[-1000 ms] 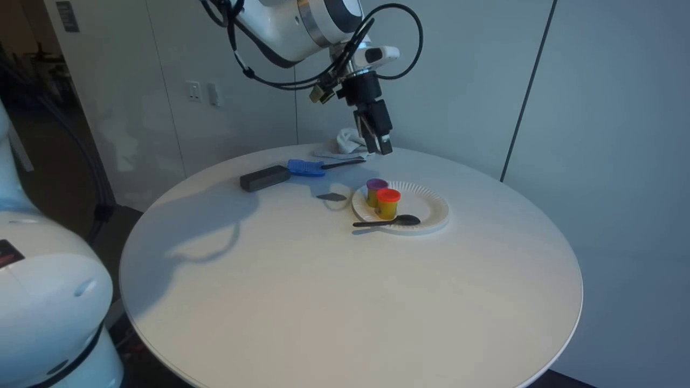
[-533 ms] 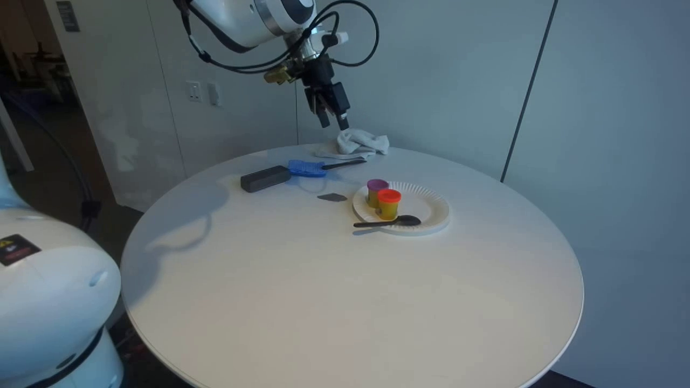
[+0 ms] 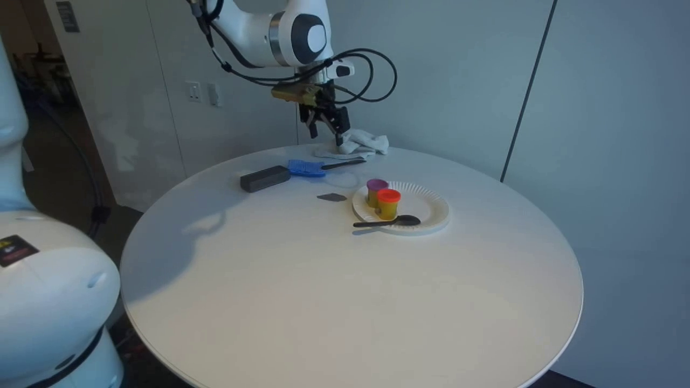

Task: Put the spice cups and black objects on the plate

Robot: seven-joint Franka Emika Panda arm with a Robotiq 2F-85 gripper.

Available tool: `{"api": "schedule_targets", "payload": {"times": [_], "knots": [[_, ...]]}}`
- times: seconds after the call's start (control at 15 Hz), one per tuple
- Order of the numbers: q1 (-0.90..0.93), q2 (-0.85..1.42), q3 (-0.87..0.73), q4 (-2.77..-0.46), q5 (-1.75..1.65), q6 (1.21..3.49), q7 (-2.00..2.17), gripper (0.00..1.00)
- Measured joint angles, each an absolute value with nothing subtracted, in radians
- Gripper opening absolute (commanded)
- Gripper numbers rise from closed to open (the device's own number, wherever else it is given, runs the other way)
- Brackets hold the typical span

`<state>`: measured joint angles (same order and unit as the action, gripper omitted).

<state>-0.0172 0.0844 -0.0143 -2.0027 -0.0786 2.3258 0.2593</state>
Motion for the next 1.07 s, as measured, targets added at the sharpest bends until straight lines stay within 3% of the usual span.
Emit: {"api": "schedule_targets", "payload": {"times": [0.4, 1.07], "knots": [[-0.049, 0.230, -0.012, -1.875, 0.146, 2.238, -0.110, 1.00], [-0.068, 0.407, -0.048, -1.640, 0.043, 2.084, -0.006, 1.00]]}}
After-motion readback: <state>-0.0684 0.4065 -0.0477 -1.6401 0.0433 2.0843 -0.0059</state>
